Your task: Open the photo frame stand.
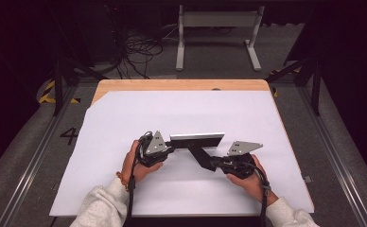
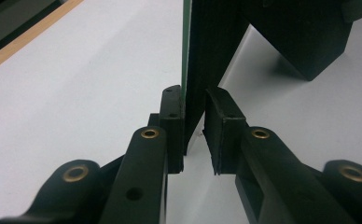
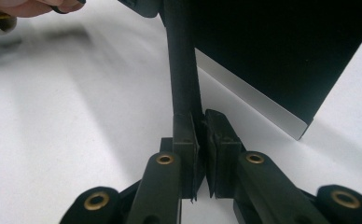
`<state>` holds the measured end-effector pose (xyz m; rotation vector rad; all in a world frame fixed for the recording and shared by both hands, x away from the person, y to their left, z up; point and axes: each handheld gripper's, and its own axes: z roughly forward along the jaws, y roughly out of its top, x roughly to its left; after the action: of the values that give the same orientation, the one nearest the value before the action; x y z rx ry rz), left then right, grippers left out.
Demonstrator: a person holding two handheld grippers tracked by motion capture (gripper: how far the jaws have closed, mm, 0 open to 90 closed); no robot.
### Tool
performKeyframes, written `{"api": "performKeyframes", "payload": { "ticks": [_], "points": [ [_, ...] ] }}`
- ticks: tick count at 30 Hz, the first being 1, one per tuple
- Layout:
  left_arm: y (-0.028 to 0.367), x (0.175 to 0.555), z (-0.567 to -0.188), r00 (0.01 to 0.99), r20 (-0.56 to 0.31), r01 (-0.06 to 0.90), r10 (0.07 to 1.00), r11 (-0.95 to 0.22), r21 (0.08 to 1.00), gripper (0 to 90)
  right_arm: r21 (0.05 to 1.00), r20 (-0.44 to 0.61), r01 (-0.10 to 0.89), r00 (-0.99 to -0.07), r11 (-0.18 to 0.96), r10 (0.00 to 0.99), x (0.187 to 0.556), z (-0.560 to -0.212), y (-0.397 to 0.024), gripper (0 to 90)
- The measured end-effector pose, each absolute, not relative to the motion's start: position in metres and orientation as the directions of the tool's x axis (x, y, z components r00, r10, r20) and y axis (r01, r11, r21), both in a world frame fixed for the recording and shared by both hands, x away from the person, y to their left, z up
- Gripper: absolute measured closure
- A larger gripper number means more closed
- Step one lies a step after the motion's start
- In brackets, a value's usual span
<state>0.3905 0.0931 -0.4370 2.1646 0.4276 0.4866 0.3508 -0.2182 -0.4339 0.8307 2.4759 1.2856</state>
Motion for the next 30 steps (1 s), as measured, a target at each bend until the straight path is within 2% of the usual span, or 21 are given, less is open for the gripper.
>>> {"api": "performKeyframes", "payload": {
  "ticks": [13,21,22,26,27,30],
  "points": [
    [0.094,0.383,-0.432,0.861,0.19,0.151,0.472,-0.593,0.791,81.2,0.801,0.059,0.388,-0.808,0.455,0.586,0.354,-0.433,-0.223,81.4],
    [0.103,0.377,-0.429,0.861,0.183,0.157,0.475,-0.589,0.793,85.5,0.799,0.058,0.393,-0.804,0.455,0.591,0.356,-0.432,-0.225,80.3],
    [0.104,0.377,-0.43,0.869,0.171,0.154,0.464,-0.583,0.797,88.4,0.799,0.059,0.394,-0.803,0.455,0.592,0.357,-0.432,-0.225,80.0],
    [0.103,0.377,-0.43,0.862,0.189,0.145,0.47,-0.587,0.797,85.3,0.801,0.059,0.393,-0.803,0.452,0.593,0.357,-0.432,-0.225,80.2],
    [0.104,0.378,-0.431,0.865,0.188,0.139,0.466,-0.582,0.801,80.1,0.802,0.058,0.389,-0.806,0.453,0.59,0.357,-0.432,-0.226,80.1],
    [0.108,0.382,-0.433,0.872,0.151,0.149,0.466,-0.545,0.825,73.9,0.801,0.06,0.393,-0.804,0.452,0.592,0.357,-0.432,-0.225,80.0]
  ]
}}
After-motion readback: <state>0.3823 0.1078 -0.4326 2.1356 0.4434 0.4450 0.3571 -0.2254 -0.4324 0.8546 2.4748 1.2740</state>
